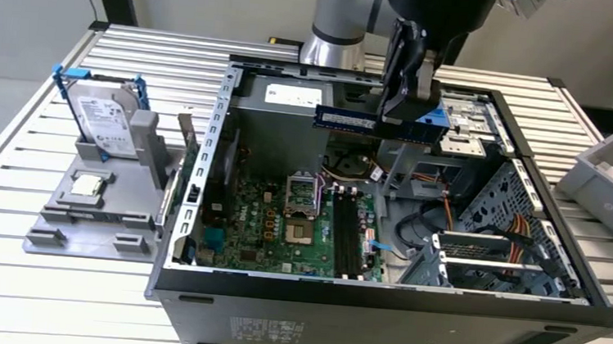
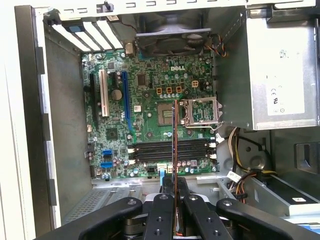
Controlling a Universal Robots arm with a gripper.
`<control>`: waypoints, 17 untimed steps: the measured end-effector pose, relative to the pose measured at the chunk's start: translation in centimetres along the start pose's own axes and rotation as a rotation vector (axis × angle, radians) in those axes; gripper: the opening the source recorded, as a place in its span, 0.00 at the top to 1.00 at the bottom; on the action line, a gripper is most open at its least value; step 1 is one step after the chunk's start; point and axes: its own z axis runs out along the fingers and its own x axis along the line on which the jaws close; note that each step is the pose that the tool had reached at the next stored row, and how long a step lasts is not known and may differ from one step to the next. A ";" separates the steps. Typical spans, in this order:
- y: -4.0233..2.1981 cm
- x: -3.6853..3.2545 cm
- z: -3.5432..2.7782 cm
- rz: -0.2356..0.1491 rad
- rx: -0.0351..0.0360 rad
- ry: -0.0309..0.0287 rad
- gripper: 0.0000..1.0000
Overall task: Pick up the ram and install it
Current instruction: 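Pick up the ram and move it above insertion slot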
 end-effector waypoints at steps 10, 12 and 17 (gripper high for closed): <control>0.00 -0.01 0.00 0.000 0.0000 0.0001 1.00; 0.00 -0.01 0.00 0.000 0.0000 0.0001 1.00; 0.00 -0.02 0.01 0.000 0.0000 0.0000 1.00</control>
